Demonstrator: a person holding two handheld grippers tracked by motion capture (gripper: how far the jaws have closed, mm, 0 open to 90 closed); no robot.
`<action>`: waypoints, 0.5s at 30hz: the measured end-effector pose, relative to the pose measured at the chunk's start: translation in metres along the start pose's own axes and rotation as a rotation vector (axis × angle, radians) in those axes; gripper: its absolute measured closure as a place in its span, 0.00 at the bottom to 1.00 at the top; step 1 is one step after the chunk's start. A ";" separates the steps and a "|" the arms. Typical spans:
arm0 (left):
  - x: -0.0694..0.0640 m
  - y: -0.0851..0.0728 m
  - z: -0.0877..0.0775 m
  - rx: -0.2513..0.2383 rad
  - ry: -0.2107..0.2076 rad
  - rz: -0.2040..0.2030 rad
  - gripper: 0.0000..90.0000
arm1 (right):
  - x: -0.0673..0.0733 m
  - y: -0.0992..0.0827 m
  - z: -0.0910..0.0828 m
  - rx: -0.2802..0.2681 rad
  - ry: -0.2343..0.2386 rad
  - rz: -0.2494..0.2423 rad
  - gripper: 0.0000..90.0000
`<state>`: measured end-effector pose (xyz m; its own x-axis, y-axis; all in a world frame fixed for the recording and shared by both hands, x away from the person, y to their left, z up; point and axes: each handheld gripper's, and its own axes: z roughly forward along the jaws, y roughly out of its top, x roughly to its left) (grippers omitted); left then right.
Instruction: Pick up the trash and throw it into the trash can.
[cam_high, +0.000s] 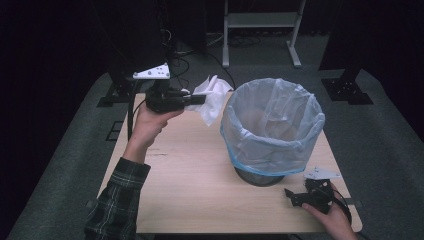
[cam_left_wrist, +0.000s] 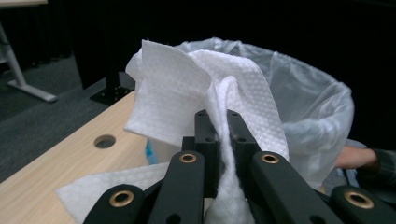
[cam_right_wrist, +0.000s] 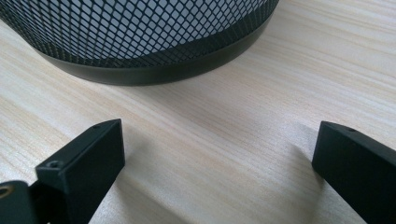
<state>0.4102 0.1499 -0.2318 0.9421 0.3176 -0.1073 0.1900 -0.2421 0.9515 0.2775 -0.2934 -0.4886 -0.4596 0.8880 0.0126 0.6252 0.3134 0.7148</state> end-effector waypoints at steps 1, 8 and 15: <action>-0.002 0.004 0.001 -0.001 -0.005 0.005 0.96 | 0.000 0.000 0.000 0.000 0.000 0.000 0.01; -0.012 0.022 0.013 -0.013 -0.045 0.034 0.96 | 0.000 0.000 0.000 0.000 0.001 0.000 0.01; -0.027 0.040 0.042 -0.017 -0.119 0.065 0.96 | 0.000 0.000 0.000 0.000 0.000 0.000 0.01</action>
<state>0.4038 0.0930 -0.2027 0.9786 0.1903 -0.0777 0.1235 -0.2425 0.9623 0.2775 -0.2934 -0.4887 -0.4597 0.8880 0.0131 0.6251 0.3131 0.7150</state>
